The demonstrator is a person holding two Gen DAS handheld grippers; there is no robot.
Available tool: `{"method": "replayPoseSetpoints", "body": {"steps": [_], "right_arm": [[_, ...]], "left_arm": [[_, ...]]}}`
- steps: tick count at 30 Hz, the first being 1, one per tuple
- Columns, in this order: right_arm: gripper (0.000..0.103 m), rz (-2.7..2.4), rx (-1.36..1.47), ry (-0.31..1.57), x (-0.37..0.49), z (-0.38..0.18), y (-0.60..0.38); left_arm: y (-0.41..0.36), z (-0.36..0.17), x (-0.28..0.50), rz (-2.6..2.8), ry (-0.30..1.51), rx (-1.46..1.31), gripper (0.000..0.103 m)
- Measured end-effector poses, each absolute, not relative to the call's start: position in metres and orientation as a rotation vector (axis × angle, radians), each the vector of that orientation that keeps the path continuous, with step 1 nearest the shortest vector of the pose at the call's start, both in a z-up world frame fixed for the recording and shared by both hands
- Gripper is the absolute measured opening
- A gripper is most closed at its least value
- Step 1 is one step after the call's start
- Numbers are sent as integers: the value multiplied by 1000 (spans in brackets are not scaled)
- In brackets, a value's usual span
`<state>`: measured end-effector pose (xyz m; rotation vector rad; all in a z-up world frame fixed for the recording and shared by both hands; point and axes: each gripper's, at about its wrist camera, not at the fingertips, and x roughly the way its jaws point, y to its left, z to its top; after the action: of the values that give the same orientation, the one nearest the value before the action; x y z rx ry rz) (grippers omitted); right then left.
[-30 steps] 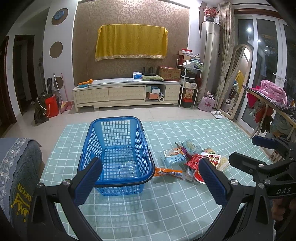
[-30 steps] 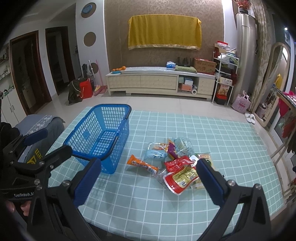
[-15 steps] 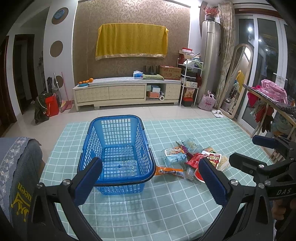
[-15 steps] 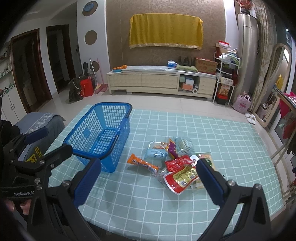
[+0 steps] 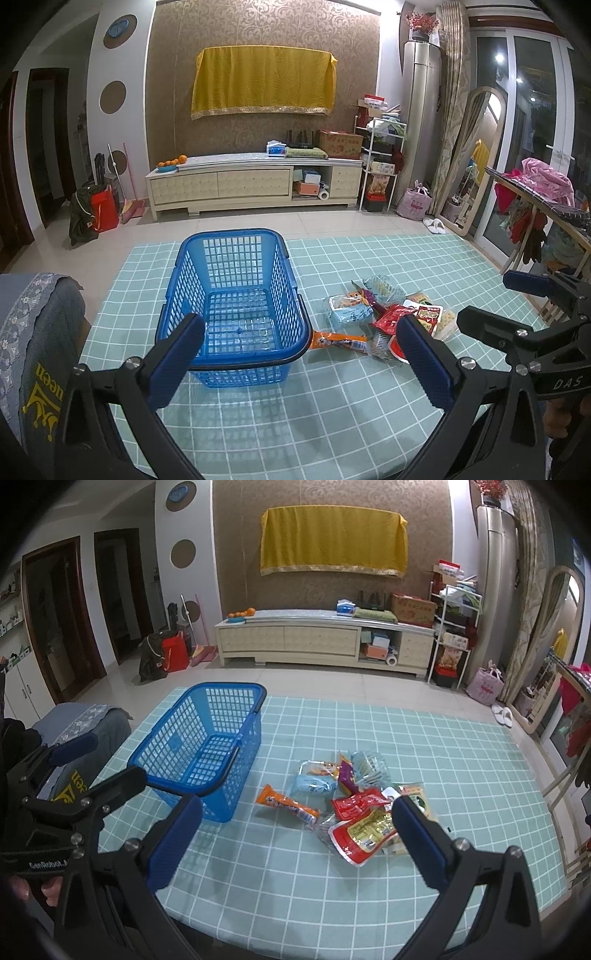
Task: Organize snacks
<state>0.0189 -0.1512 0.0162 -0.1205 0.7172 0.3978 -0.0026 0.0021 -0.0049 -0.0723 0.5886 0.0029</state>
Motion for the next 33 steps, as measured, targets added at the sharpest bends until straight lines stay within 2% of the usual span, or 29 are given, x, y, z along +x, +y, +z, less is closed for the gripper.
{"method": "replayPoseSetpoints", "body": {"steps": [22,33], "right_arm": [[103,399,-131,711,19,20,-154],[103,386,-116,712,38,29,-177]], "left_arm": [[2,0,0,-10,595,-67,103],[-13,17,30,-107,620,-26,103]]}}
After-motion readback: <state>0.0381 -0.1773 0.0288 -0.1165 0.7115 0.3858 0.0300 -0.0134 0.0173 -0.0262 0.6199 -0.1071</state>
